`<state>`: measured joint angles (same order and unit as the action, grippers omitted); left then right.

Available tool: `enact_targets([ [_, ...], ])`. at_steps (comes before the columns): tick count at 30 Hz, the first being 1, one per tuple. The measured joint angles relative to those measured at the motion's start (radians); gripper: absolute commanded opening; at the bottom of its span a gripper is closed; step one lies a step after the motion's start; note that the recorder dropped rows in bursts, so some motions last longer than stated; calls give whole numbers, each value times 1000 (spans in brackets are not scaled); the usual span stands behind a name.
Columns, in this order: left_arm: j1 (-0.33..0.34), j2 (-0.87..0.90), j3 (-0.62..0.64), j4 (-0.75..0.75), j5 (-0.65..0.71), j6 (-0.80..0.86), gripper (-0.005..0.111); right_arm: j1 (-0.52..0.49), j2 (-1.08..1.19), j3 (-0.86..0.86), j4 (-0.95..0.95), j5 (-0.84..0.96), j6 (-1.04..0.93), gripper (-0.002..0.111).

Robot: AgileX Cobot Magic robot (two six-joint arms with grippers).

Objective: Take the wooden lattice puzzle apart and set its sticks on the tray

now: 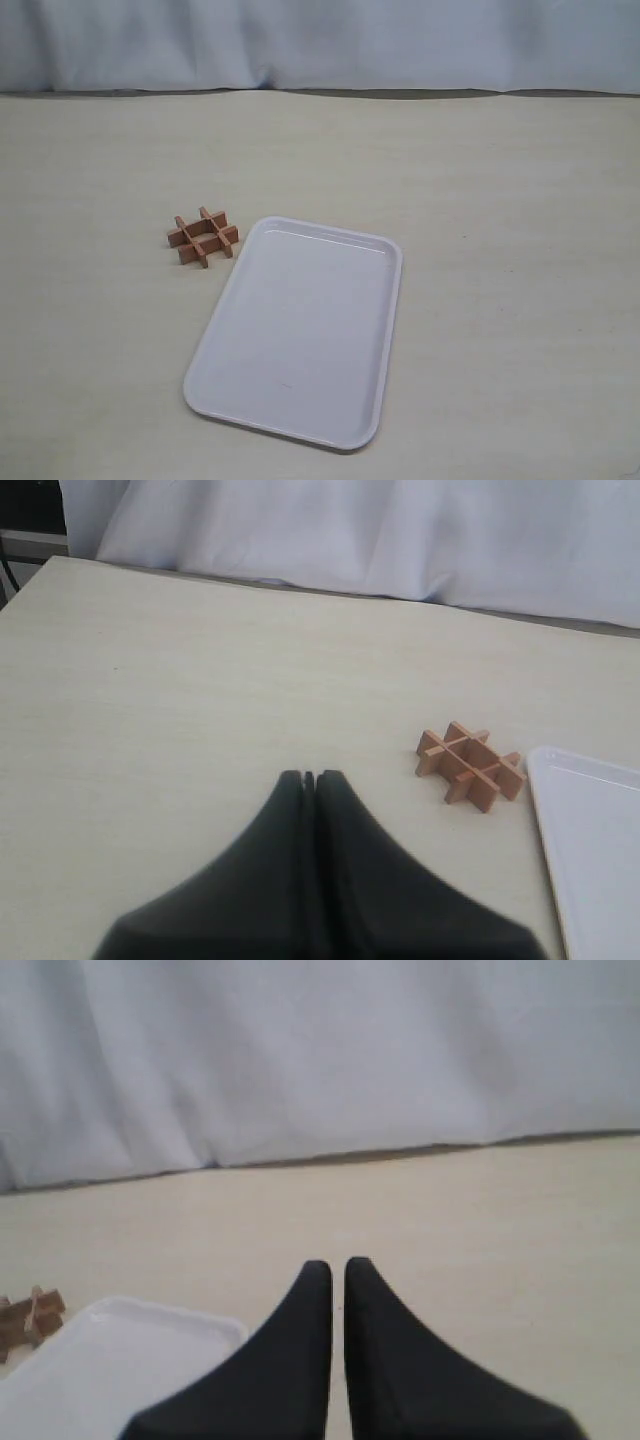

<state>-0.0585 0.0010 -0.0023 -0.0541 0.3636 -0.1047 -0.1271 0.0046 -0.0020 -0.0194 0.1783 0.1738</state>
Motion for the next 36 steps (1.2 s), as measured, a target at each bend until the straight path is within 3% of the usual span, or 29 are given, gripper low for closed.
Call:
enact_targets([
  [12,0,0,0,0,0,0,0,0,0,0,0,-597,35,4],
  [15,0,0,0,0,0,0,0,0,0,0,3,-485,329,4],
  [18,0,0,0,0,0,0,0,0,15,-4,36,-475,399,4],
  [23,0,0,0,0,0,0,0,0,313,-256,-14,-341,359,4],
  [27,0,0,0,0,0,0,0,0,592,-493,-205,-61,343,4],
  [30,0,0,0,0,0,0,0,17,742,-581,-215,60,291,4],
  [33,0,0,0,0,0,0,0,96,876,-637,-166,107,206,4],
  [36,0,0,0,0,0,0,0,239,1044,-711,-143,141,174,4],
])
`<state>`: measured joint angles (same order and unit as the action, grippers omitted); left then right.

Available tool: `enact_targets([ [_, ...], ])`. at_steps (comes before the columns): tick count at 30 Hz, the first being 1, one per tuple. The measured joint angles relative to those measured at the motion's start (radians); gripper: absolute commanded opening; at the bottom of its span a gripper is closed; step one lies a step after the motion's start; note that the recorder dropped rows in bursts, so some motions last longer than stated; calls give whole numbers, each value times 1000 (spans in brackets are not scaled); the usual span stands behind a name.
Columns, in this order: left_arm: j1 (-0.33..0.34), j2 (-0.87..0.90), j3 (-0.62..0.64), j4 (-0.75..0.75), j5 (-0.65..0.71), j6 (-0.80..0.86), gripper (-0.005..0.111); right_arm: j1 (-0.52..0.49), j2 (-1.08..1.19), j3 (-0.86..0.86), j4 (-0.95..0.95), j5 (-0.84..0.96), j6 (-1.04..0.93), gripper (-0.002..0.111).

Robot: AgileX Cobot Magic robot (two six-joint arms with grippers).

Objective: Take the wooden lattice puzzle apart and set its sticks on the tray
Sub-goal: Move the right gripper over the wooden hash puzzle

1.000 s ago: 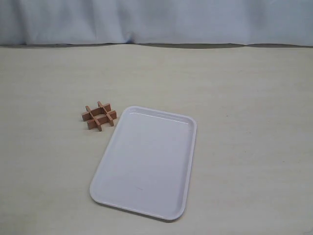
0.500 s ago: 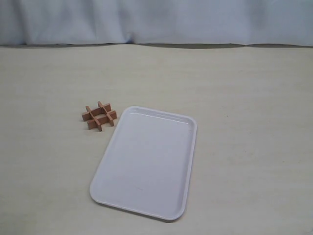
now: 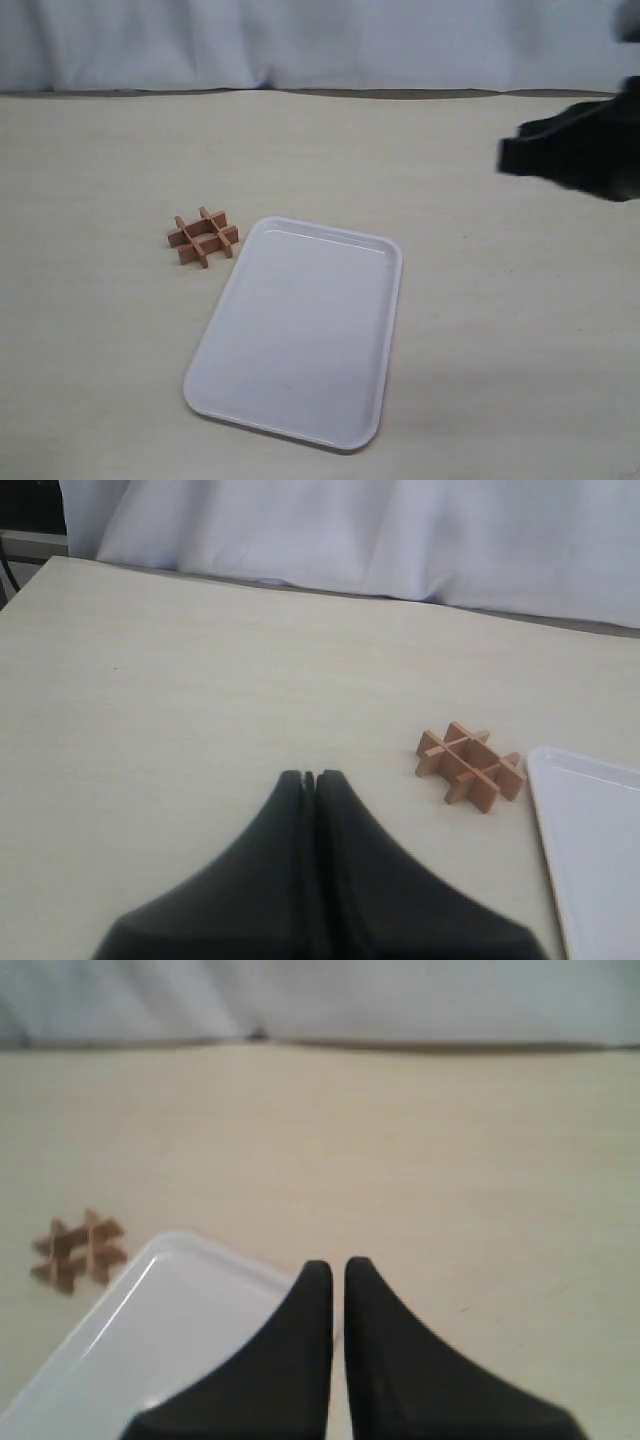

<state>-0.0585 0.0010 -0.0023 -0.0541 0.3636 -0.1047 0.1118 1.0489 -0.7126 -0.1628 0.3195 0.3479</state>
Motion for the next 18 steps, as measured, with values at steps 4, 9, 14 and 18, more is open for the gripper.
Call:
enact_targets([
  [4,0,0,0,0,0,0,0,193,293,-151,-4,102,-13,4],
  [9,0,0,0,0,0,0,0,376,611,-418,-25,258,-13,5],
  [14,0,0,0,0,0,0,0,460,849,-663,-25,317,-9,24],
  [18,0,0,0,0,0,0,0,471,963,-779,-25,329,3,43],
])
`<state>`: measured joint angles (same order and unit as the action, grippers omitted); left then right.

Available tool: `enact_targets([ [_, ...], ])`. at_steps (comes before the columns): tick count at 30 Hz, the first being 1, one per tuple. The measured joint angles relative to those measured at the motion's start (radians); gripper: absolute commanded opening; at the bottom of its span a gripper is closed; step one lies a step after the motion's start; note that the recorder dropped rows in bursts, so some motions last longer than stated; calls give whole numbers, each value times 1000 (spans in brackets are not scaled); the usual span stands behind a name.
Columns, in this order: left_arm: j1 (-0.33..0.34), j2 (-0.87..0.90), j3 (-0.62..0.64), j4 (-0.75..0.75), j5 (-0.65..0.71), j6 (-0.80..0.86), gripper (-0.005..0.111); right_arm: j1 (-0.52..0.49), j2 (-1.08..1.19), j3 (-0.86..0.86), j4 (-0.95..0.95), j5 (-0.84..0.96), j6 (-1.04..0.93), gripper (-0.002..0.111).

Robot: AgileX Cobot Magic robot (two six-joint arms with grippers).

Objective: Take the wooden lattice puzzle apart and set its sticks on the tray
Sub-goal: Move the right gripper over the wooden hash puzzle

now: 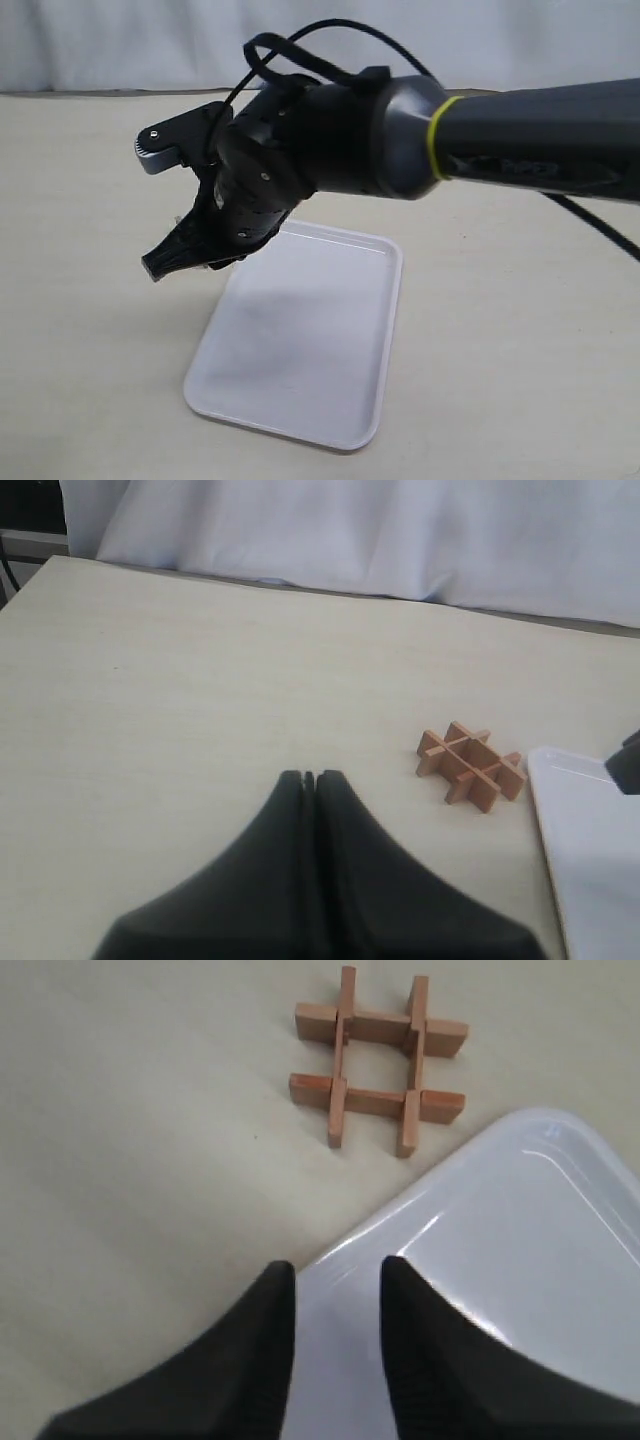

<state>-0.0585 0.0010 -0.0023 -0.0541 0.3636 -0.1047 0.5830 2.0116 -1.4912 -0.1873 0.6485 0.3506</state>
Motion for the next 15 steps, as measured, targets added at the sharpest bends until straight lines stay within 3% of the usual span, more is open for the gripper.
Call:
enact_targets([
  [15,0,0,0,0,0,0,0,-21,121,-48,-8,-77,4,44],
])
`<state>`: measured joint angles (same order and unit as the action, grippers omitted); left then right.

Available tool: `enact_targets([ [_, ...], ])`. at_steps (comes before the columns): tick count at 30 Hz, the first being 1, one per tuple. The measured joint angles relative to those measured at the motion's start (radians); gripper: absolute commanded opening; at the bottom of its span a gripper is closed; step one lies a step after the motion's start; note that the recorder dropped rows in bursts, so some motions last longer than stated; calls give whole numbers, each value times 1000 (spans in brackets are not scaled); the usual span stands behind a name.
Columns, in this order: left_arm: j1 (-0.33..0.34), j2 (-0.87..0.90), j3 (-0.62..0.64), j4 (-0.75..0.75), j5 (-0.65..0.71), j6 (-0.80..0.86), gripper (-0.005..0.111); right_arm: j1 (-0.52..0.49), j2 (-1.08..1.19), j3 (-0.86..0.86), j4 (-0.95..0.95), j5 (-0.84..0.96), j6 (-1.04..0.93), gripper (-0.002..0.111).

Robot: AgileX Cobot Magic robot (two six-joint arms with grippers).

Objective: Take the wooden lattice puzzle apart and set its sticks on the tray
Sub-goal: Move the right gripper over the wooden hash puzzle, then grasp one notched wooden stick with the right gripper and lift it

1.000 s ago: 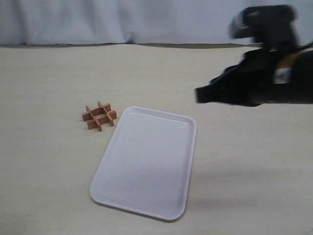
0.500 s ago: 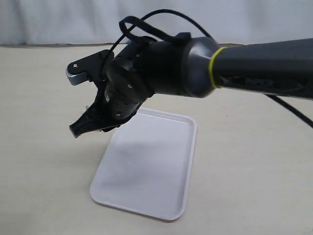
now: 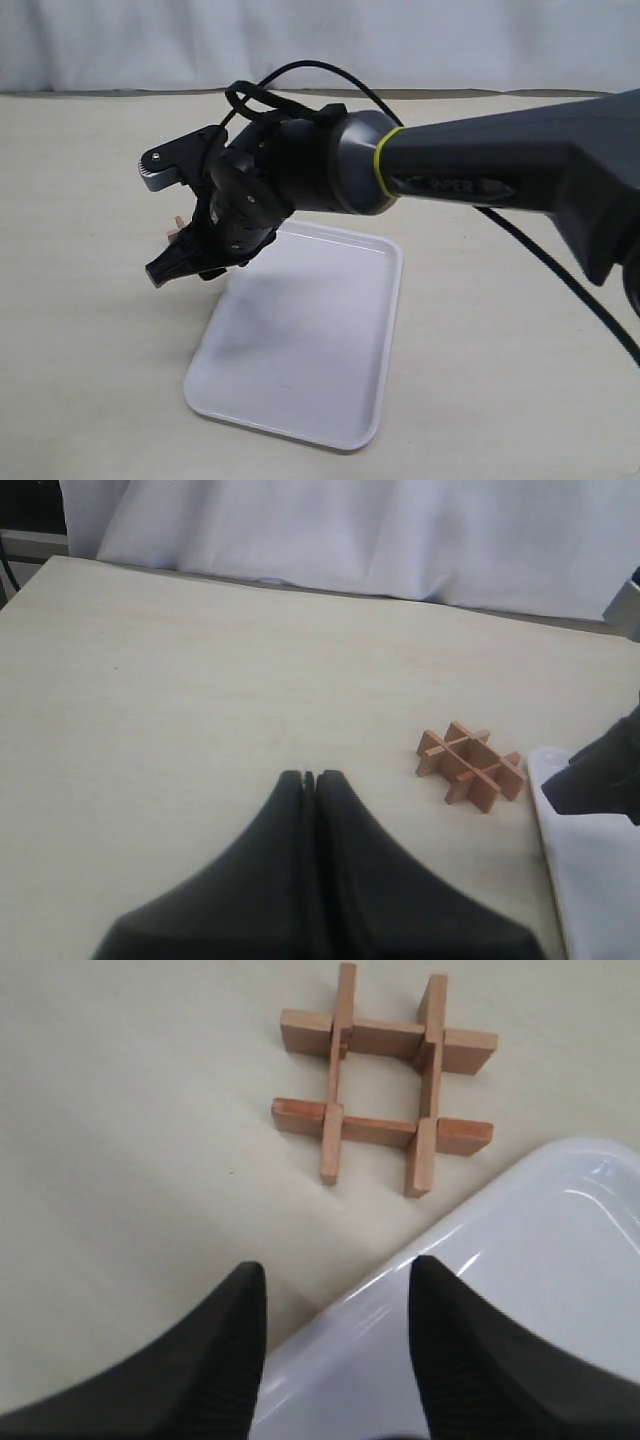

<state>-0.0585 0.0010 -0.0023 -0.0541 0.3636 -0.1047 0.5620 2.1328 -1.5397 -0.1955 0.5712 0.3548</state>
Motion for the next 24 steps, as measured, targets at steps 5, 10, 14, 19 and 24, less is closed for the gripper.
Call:
enact_targets([
  [5,0,0,0,0,0,0,0,-42,27,0,-7,-37,0,44],
  [10,0,0,0,0,0,0,0,-65,47,0,-7,-76,2,44],
  [14,0,0,0,0,0,0,0,-65,71,-2,-7,-117,2,44],
  [19,0,0,0,0,0,0,0,-65,95,-4,-7,-157,2,33],
  [24,0,0,0,0,0,0,0,-65,98,-4,-7,-201,2,29],
])
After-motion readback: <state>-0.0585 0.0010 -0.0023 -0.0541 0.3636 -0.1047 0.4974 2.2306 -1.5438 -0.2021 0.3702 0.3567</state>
